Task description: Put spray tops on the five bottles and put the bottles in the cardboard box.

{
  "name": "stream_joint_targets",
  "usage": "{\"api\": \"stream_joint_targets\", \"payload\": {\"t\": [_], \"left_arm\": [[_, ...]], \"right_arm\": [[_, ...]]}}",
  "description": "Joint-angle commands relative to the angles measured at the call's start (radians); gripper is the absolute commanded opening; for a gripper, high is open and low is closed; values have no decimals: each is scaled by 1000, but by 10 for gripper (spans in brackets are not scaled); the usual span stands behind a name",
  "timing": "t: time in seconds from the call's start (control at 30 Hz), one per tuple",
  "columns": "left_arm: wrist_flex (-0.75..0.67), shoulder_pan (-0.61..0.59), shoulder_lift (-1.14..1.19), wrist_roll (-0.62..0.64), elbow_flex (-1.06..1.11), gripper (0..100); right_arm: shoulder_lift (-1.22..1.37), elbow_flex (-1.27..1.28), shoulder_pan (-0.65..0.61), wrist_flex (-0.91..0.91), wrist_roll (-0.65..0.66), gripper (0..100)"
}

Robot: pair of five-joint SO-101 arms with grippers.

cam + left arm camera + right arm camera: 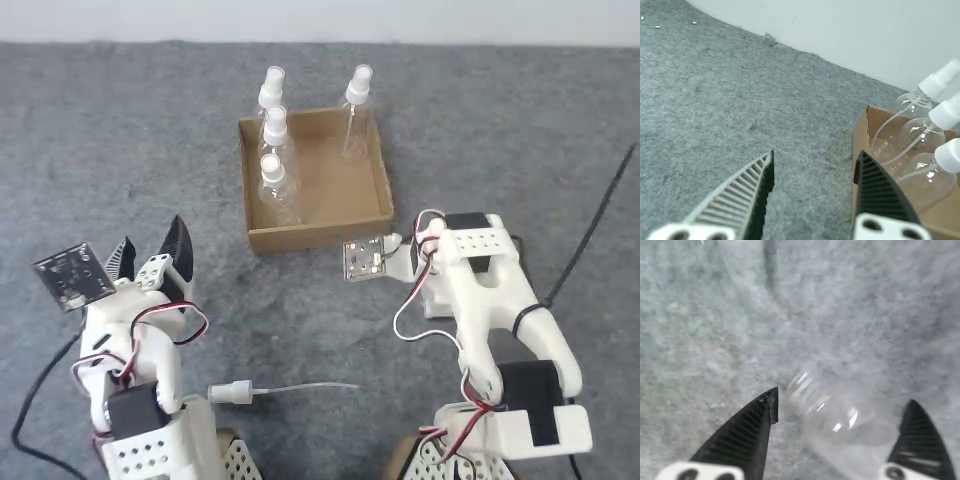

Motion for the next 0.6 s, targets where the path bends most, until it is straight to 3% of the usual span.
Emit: {"api": "stream_joint_targets", "payload": {"t": [0.0,0.1,0.57], "left_arm": [[-35,-3,-21,6,-13,246],[-35,-3,-21,6,-13,246],[-34,-3,-21,6,-12,246]], "right_arm": [[-54,3,7,-22,-84,158],[-54,3,8,-22,-133,98],[-68,0,8,-24,-434,97]]}}
